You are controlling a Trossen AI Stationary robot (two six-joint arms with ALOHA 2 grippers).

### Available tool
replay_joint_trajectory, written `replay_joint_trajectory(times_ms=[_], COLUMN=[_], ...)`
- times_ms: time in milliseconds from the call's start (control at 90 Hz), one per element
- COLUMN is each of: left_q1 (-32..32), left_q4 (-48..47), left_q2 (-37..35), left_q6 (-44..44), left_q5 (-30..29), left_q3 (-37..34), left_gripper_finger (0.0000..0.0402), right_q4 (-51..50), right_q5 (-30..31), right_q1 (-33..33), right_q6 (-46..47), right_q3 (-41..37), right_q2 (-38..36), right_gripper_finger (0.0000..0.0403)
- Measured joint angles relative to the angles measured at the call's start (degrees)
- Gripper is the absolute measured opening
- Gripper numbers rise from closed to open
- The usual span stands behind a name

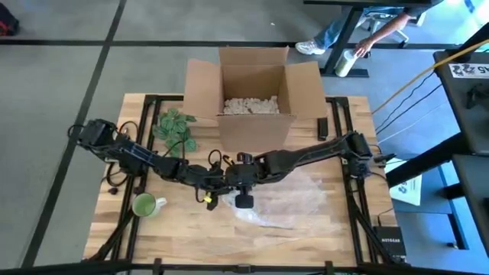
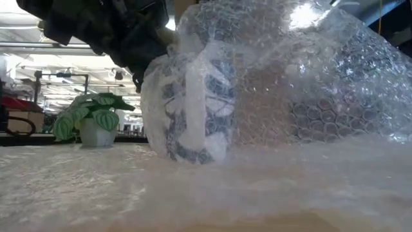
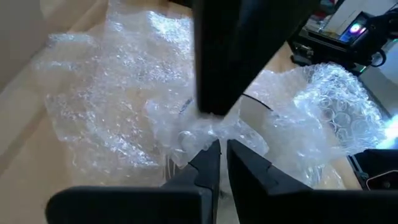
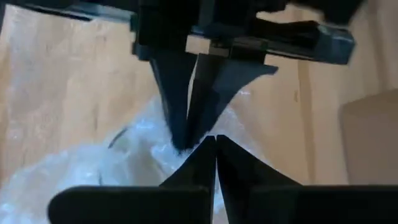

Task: Wrap mug
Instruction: Wrap the blue mug in bubble wrap

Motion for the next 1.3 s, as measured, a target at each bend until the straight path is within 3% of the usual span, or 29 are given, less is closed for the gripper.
replay_joint_trajectory(times_ms=[289, 500, 889, 1144, 1300], left_q1=[-0.09, -0.71, -3.02, -6.02, -7.27], left_q4=[-0.5, -5.07, -16.94, -16.01, -10.16], left_q2=[-0.43, -5.01, -12.94, -13.0, -12.91], left_q6=[0.58, 3.03, 1.83, -0.03, 1.46], left_q5=[1.3, 1.26, -2.82, -3.07, -3.07], left_q3=[0.06, -0.03, -0.01, -0.25, -0.25], left_gripper_finger=[0.0013, 0.0013, 0.0013, 0.0013, 0.0013], right_q4=[-1.02, -1.28, -0.33, 1.2, 1.28], right_q5=[-6.8, -11.8, -13.18, -14.78, -14.89], right_q1=[0.04, 0.22, 0.9, 0.84, 0.83], right_q6=[2.15, 3.53, 4.24, 4.09, 4.08], right_q3=[0.11, -0.02, 0.03, 0.18, 0.14], right_q2=[3.17, 3.53, 6.56, 8.75, 8.73], right_gripper_finger=[0.0, 0.0, 0.0, 0.0, 0.0])
